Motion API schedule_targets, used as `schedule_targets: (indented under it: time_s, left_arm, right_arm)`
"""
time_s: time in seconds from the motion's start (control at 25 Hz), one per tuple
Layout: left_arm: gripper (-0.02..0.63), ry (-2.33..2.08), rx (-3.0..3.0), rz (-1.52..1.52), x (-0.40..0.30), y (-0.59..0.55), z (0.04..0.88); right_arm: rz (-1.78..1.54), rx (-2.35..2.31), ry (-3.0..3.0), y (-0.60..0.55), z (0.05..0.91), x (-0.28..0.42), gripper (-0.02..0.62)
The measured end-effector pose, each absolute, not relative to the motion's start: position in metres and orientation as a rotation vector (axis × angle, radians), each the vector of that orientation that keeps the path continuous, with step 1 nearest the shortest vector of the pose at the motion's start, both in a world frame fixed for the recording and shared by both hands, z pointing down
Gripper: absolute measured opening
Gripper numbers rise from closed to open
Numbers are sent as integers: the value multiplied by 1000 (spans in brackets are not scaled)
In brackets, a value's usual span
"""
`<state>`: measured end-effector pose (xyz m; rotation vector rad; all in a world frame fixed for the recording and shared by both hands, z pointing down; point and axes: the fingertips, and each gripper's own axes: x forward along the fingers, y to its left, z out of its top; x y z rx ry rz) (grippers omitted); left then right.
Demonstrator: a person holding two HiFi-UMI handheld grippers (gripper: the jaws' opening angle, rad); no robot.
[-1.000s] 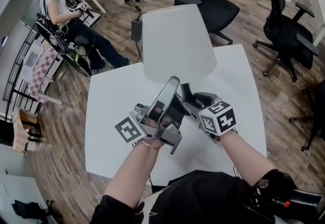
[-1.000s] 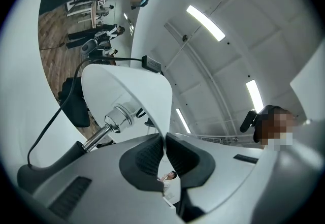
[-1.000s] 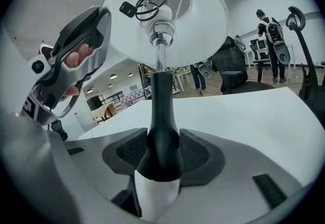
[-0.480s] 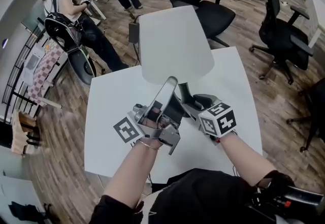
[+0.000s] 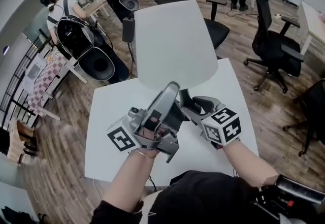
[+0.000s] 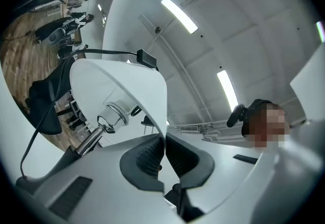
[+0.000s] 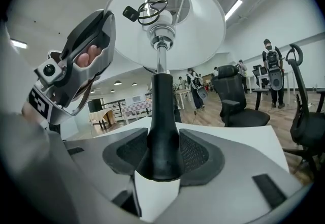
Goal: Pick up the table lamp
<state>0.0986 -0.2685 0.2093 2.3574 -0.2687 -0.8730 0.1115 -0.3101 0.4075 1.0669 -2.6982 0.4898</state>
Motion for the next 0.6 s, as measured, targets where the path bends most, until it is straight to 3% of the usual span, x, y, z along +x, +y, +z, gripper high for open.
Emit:
schedule_targets:
  time_s: [0.36, 0.6]
  left_arm:
    - [18, -73, 2537, -866, 90, -208, 150]
    - [18, 82, 2500, -882, 48, -180, 139]
  right_arm:
    - [326, 1208, -2723, -270, 340, 109, 204]
    - [292, 1380, -2650, -235, 328, 84, 204]
